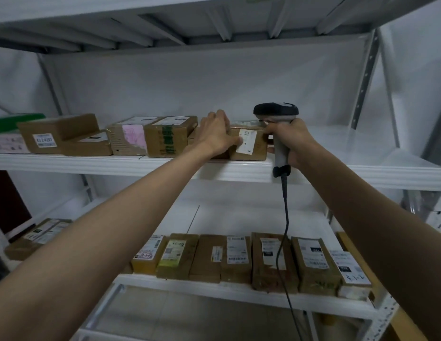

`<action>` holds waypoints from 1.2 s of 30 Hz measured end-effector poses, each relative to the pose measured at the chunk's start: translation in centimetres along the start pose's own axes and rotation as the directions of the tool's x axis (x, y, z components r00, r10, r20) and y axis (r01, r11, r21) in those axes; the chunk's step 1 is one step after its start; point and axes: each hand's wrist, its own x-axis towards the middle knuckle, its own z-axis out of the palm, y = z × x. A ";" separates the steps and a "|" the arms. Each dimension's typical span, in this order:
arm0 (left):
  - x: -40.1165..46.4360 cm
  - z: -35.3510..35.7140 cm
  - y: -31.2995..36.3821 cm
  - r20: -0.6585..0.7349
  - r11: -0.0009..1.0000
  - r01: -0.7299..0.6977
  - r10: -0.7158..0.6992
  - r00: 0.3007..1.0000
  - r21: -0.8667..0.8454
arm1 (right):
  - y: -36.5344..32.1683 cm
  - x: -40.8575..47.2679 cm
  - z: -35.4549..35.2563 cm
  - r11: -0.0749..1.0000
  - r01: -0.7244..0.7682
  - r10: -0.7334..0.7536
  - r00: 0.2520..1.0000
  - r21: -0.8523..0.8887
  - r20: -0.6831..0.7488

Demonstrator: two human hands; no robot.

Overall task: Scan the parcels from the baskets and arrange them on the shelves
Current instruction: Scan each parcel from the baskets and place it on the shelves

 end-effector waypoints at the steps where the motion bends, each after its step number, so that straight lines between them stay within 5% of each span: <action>1: 0.1 0.1 -0.2 0.009 0.999 -0.019 0.020 1.000 -0.040 | 0.2 0.3 0.1 1.000 -0.007 0.007 1.000 0.003 0.001; 5: 0.8 0.7 -0.8 0.048 0.990 -0.123 0.119 0.992 0.071 | 0.6 1.1 0.5 1.000 -0.004 0.004 1.000 0.018 -0.007; 16: 1.5 1.8 -1.6 0.002 0.981 -0.117 0.119 0.993 0.156 | 0.9 0.6 0.4 0.992 -0.035 0.029 0.998 0.123 0.049; 24: -1.9 2.1 -2.9 -0.186 0.989 -0.126 0.111 0.976 -0.073 | 3.0 -2.0 0.1 0.981 0.009 -0.005 1.000 0.195 -0.022; 30: -7.1 3.8 -2.5 -0.365 0.925 -0.337 0.256 0.895 -0.176 | 5.8 -6.4 0.1 0.956 0.110 -0.107 0.994 0.273 -0.025; 36: -14.9 9.5 -4.1 -0.276 0.878 -0.418 0.353 0.894 -0.233 | 11.3 -12.6 0.2 0.956 0.128 -0.114 0.991 0.265 -0.066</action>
